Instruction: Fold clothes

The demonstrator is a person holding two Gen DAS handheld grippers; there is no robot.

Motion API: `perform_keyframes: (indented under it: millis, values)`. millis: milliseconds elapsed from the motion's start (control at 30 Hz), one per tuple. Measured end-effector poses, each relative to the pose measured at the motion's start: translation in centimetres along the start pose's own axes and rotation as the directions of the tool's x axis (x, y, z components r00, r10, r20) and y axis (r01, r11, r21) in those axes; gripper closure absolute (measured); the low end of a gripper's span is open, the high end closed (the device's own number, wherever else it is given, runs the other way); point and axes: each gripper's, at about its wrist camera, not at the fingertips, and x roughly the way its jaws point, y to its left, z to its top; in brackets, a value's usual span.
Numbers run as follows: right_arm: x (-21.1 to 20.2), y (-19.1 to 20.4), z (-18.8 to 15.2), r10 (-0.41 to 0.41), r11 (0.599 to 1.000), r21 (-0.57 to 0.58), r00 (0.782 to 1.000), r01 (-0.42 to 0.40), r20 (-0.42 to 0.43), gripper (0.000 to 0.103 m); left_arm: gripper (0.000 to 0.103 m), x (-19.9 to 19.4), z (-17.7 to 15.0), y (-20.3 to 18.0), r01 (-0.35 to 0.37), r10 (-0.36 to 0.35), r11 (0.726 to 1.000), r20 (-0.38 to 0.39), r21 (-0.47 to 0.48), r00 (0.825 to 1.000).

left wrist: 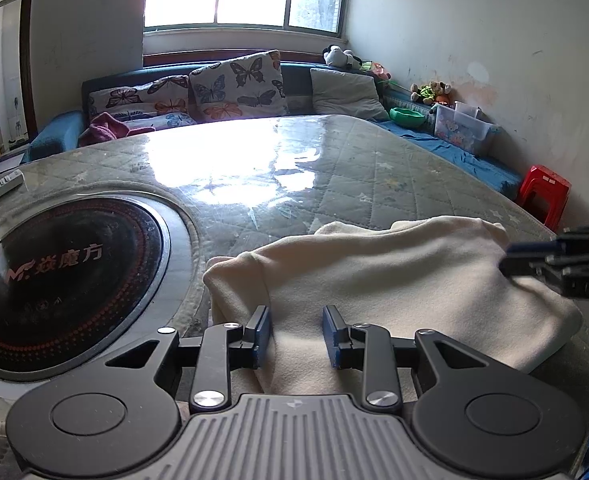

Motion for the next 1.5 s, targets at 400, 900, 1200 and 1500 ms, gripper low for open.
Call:
perform_keyframes:
  millis: [400,900,1200,1500]
  values:
    - [-4.5,2.6,-0.5,0.046,0.996,-0.084,0.998,-0.042,0.048,0.079,0.071,-2.7,-0.3,-3.4,0.04,-0.044,0.996,0.04,0.086,0.998]
    - [-5.5,4.2,-4.2,0.055,0.989,-0.134,0.998,-0.059,-0.03,0.08,0.071,-3.5,-3.0,-4.6,0.04,-0.042,0.996,0.012,0.085,0.999]
    - [-5.1,5.3,-2.1,0.137,0.979,-0.156,0.991,-0.134,0.007,0.08,0.071,-4.5,-3.9,-3.5,0.023,-0.024,0.999,0.011,0.035,1.0]
    - [-3.1,6.4,-2.4,0.166,0.964,-0.2,0.984,-0.176,-0.066,0.08,0.071,-5.3,-4.2,-2.9,0.039,-0.039,0.999,0.01,0.022,0.999]
